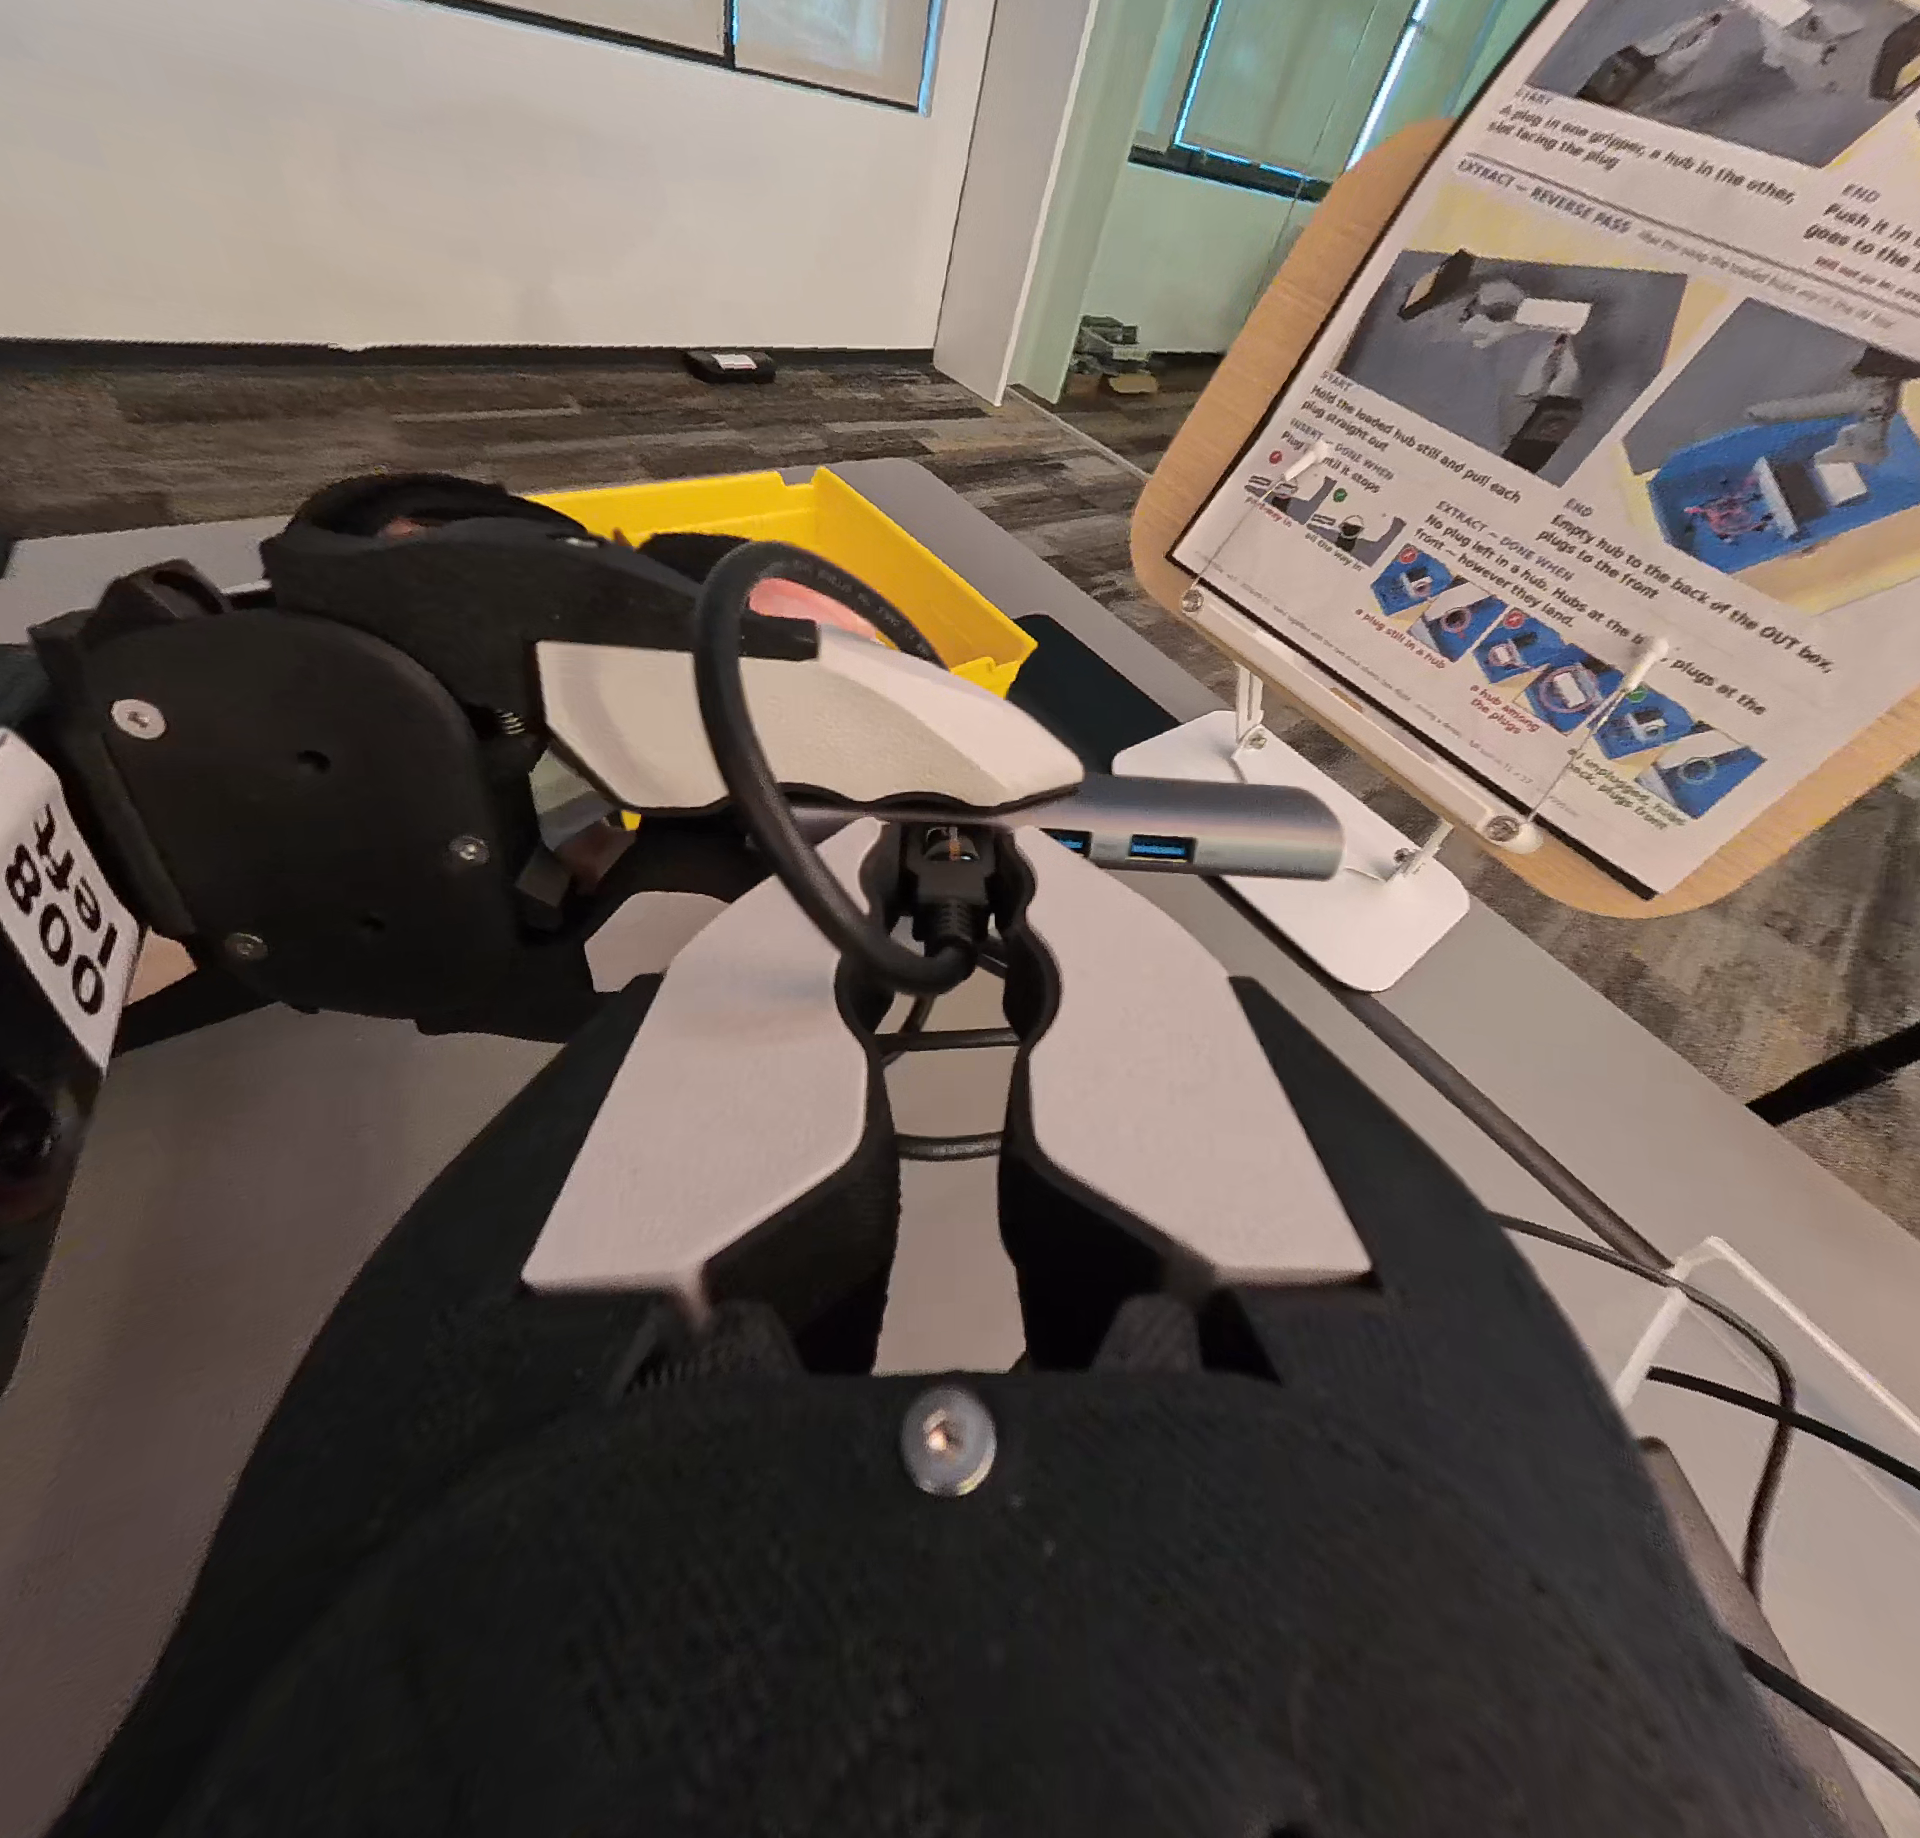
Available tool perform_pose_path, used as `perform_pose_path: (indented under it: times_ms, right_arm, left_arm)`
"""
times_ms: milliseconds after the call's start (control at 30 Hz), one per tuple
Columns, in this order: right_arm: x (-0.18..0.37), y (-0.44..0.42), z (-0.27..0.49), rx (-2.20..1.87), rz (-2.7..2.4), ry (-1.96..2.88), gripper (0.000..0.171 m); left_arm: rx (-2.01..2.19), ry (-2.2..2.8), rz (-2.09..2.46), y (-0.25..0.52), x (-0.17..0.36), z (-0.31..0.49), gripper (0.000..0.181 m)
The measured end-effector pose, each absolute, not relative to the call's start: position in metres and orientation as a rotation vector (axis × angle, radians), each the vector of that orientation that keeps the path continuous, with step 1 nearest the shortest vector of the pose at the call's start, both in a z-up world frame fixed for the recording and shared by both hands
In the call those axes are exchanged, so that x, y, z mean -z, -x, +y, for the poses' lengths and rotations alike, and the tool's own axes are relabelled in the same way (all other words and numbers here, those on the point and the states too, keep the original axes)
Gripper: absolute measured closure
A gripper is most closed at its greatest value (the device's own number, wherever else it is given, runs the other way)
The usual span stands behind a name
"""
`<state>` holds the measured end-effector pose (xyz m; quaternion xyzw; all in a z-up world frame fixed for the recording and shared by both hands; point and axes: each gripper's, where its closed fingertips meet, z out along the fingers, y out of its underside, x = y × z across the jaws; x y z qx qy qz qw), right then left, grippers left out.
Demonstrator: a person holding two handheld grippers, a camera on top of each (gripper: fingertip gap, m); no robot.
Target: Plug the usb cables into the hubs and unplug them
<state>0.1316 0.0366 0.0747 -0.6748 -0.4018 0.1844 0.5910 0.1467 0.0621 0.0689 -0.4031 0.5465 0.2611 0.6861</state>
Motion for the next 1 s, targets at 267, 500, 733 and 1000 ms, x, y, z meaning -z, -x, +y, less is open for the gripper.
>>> perform_pose_path:
  times_ms: [267, 500, 733, 1000]
  right_arm:
    - [-0.0795, -0.1314, 0.0308, -0.448, -0.935, 1.570, 0.154]
    - [-0.0781, -0.1335, 0.0336, -0.474, -0.928, 1.585, 0.154]
    - [-0.0786, -0.1333, 0.0331, -0.387, -0.938, 1.585, 0.154]
    - [-0.0772, -0.1346, 0.0327, -0.232, -0.960, 1.585, 0.153]
  left_arm:
    - [-0.588, 0.863, 1.217, -0.1469, -0.0750, 0.0566, 0.164]
    - [-0.611, 0.891, 1.227, -0.1477, -0.0728, 0.0598, 0.164]
    - [-0.613, 0.885, 1.221, -0.1474, -0.0738, 0.0595, 0.164]
    - [-0.642, 0.870, 1.229, -0.1484, -0.0734, 0.0589, 0.163]
